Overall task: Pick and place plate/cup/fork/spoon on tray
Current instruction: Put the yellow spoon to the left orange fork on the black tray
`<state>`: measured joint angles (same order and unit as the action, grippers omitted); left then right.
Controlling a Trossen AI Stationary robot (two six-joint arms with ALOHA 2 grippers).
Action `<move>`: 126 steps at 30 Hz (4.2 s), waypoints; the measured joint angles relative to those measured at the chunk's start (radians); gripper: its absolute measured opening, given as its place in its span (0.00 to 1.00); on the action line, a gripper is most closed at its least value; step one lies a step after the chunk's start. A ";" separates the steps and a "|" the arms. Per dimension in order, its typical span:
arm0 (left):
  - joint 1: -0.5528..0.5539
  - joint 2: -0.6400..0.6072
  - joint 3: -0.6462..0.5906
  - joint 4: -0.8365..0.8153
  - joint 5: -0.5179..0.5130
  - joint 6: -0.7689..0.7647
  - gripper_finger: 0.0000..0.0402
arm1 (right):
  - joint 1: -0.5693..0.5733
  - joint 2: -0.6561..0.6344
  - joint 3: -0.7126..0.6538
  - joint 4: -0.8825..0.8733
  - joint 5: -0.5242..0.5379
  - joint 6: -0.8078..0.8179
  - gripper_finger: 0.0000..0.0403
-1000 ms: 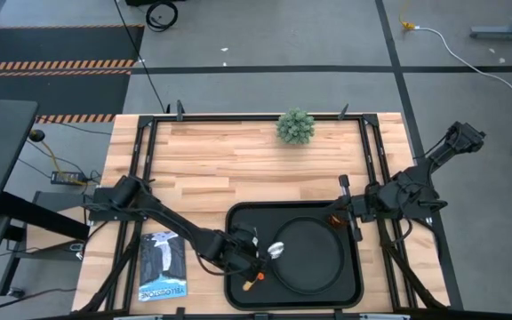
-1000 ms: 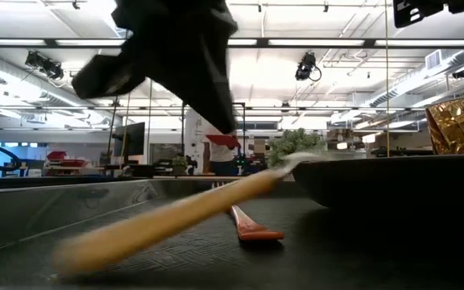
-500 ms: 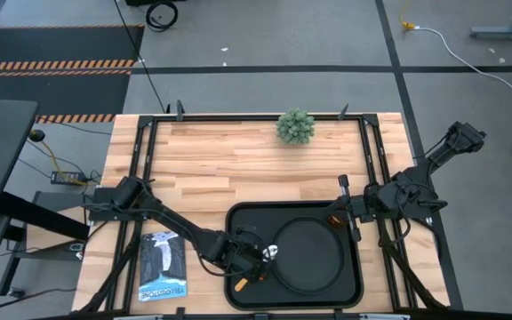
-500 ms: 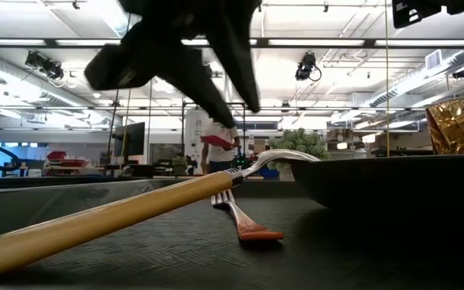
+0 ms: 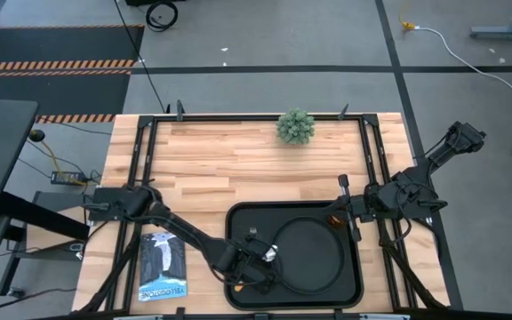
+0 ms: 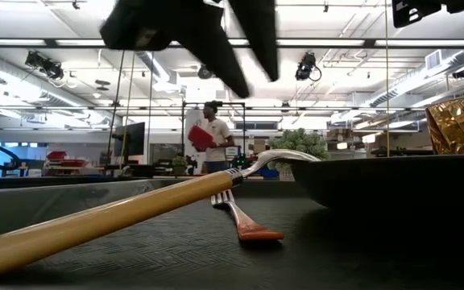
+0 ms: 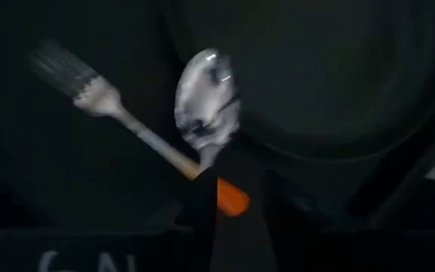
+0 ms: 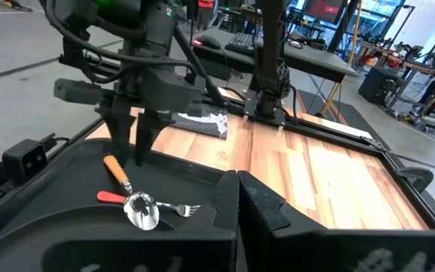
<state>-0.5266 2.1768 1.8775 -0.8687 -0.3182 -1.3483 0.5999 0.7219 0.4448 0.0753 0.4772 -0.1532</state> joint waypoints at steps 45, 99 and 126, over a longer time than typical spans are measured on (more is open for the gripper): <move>0.002 0.116 0.013 -0.019 0.075 0.078 0.40 | 0.000 0.007 0.000 0.008 -0.004 0.002 0.02; 0.028 0.160 0.177 -0.427 0.131 -0.246 0.13 | 0.001 0.008 0.000 0.022 -0.008 0.001 0.02; 0.049 0.202 0.176 -0.376 0.147 -0.656 0.13 | 0.037 0.030 0.000 0.032 -0.047 0.052 0.02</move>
<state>-0.4777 2.3791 2.0533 -1.2448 -0.1711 -2.0046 0.6368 0.7516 0.4448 0.1078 0.4304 -0.1010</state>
